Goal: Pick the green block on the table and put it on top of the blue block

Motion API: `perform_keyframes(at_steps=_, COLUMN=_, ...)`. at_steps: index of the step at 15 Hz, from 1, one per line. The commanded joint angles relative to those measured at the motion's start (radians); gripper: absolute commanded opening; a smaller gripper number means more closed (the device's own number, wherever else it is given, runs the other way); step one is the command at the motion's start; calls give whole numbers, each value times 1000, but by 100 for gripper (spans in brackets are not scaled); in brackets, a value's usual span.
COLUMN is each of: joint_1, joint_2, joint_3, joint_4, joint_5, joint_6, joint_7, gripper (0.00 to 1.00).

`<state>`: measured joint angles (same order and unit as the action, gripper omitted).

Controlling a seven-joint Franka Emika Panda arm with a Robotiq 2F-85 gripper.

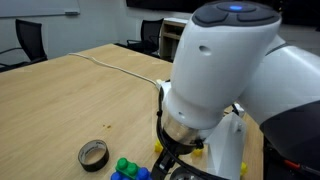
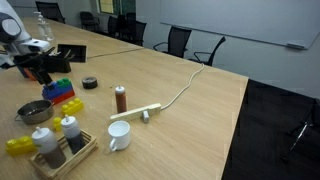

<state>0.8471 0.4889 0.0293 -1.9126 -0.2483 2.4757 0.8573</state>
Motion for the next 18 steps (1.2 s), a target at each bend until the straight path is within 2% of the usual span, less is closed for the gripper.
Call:
perform_keyframes(at_steps=1, joint_1=-14, joint_2=2, joint_3=15, joint_4=5, joint_5=-10, joint_6=-4, joint_7=6, gripper=100)
perform_keyframes(at_steps=18, joint_1=-15, joint_2=16, joint_3=15, joint_4=14, joint_5=-9, joint_6=-4, joint_7=5, gripper=100)
